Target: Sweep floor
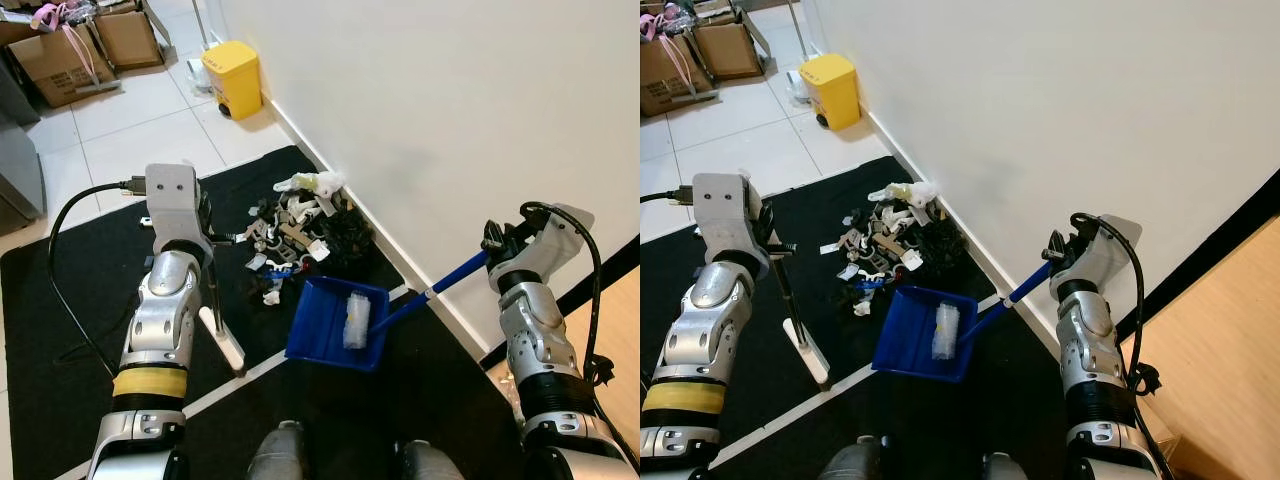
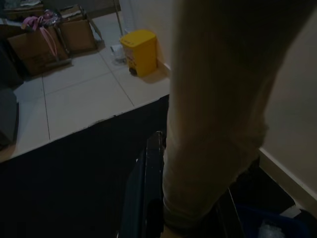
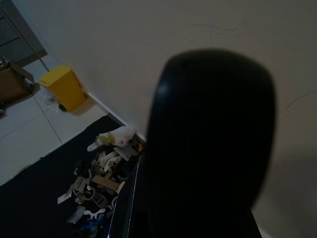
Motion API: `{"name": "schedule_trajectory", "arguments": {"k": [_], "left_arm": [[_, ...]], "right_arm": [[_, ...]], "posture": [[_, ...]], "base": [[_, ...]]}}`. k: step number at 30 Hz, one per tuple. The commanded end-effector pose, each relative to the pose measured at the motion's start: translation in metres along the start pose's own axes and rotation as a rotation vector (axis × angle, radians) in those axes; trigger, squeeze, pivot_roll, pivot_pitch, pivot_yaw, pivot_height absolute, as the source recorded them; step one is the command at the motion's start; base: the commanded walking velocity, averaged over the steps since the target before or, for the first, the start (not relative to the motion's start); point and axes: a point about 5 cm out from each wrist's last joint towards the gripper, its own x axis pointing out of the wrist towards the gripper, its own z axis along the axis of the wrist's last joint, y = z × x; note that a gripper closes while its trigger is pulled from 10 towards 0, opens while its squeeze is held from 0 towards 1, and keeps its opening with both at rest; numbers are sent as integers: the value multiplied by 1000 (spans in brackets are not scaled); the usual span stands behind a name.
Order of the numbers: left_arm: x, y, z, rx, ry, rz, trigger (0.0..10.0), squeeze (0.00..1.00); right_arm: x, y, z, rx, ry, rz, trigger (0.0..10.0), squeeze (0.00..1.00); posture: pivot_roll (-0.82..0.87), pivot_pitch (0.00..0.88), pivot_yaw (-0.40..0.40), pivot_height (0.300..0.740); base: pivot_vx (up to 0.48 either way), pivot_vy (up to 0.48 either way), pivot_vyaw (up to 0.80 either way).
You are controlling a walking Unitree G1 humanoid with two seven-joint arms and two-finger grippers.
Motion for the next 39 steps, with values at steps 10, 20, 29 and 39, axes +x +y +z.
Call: {"name": "schedule_trajectory", "arguments": {"k": [10, 20, 29, 39], "left_arm": [[3, -7, 8, 9, -54, -15, 10000, 0], [2, -8, 7, 2, -55, -18, 10000, 0], [2, -9, 7, -1, -54, -17, 10000, 0], [2, -10, 6, -3, -51, -20, 10000, 0]], "right_arm": [[4, -2, 9, 28, -49, 0, 10000, 0], [5, -3, 10, 26, -48, 4, 10000, 0], [5, -3, 10, 25, -47, 5, 10000, 0], [5, -4, 10, 23, -45, 4, 10000, 0]], "posture": [[113, 90, 16, 740], [110, 93, 12, 740], [109, 96, 12, 740], [108, 98, 10, 740]], "base": [[0, 0, -491], [0, 0, -691], [0, 0, -797], [0, 0, -798]]}}
